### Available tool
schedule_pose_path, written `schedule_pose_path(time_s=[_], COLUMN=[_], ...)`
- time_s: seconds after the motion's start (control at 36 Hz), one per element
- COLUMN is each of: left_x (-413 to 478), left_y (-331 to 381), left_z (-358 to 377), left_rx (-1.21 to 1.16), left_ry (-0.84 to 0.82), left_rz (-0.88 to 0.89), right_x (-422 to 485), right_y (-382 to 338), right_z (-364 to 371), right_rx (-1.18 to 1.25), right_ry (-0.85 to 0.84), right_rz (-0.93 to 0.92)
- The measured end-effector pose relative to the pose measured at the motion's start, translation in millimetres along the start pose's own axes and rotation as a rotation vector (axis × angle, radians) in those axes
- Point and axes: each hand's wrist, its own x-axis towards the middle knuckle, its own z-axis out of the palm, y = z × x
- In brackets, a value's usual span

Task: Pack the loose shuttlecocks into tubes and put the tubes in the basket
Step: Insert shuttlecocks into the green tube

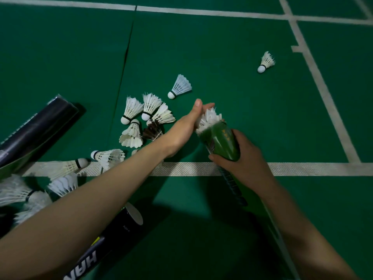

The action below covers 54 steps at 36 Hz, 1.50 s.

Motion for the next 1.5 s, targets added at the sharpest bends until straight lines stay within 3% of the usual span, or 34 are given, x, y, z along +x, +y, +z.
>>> schedule_pose_path(time_s=[0.28,0.47,0.69,0.83,1.0,1.14,1.28,1.36,1.5], left_x=[-7.2,8.5,55.2,91.4,117.6,142.6,159.1,155.0,137.8], left_y=[-2.2,-5.7,-9.0,-8.8,-12.4,-15.5,-15.0,-14.8,-6.4], left_z=[18.9,6.8,-36.6,-69.5,-89.5,-100.2,-100.4,-98.4,-85.5], left_rx=[-0.056,0.007,0.534,0.866,0.991,1.257,1.45,1.43,1.256], left_ry=[-0.08,-0.015,0.247,0.257,0.213,0.147,0.057,0.119,0.364], left_rz=[-0.061,-0.092,-0.118,-0.153,-0.261,-0.115,-0.133,-0.122,0.106], right_x=[3.7,24.0,83.2,122.2,134.6,136.4,132.3,132.5,132.5], right_y=[-2.4,5.1,8.8,14.4,26.8,28.0,30.1,29.4,25.5], right_z=[1.4,12.0,16.9,24.1,26.9,29.1,34.9,34.9,33.4], right_rx=[0.002,-0.04,-0.291,-0.402,-0.42,-0.468,-0.529,-0.531,-0.512], right_ry=[0.005,-0.008,-0.009,-0.052,-0.031,0.008,0.103,0.101,0.049], right_rz=[-0.001,0.025,0.038,0.101,0.107,0.079,0.013,0.017,0.063])
